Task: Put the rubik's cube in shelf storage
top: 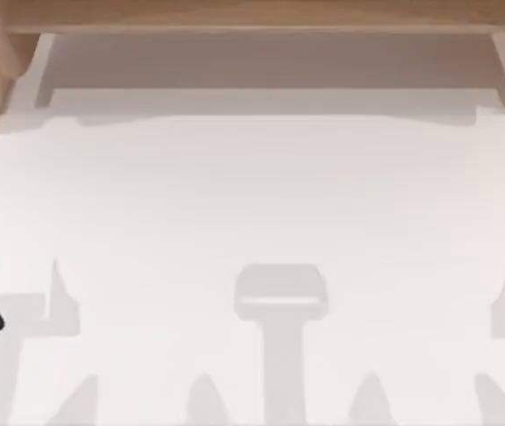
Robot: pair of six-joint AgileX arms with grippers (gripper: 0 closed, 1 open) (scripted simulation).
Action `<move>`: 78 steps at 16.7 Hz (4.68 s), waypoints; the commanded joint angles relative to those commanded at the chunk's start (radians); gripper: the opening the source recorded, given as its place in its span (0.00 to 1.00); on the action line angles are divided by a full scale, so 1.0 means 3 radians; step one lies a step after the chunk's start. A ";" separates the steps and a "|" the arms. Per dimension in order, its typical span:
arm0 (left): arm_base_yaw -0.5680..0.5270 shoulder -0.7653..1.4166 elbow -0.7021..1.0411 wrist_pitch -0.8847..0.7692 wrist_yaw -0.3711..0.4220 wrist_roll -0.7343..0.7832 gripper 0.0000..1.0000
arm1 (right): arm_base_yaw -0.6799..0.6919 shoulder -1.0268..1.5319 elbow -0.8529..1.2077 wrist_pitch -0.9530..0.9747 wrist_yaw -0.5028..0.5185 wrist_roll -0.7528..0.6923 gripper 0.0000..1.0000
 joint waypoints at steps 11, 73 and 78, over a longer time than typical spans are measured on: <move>0.0000 0.0000 0.0000 0.0000 0.0000 0.0000 1.00 | -0.0304 0.1532 0.0867 0.0949 -0.0360 -0.1191 1.00; 0.0000 0.0000 0.0000 0.0000 0.0000 0.0000 1.00 | -0.1500 0.7776 0.3909 0.3889 -0.1359 -0.5186 0.00; 0.0000 0.0000 0.0000 0.0000 0.0000 0.0000 1.00 | -0.1642 0.7509 0.3253 0.4226 -0.1512 -0.5183 0.00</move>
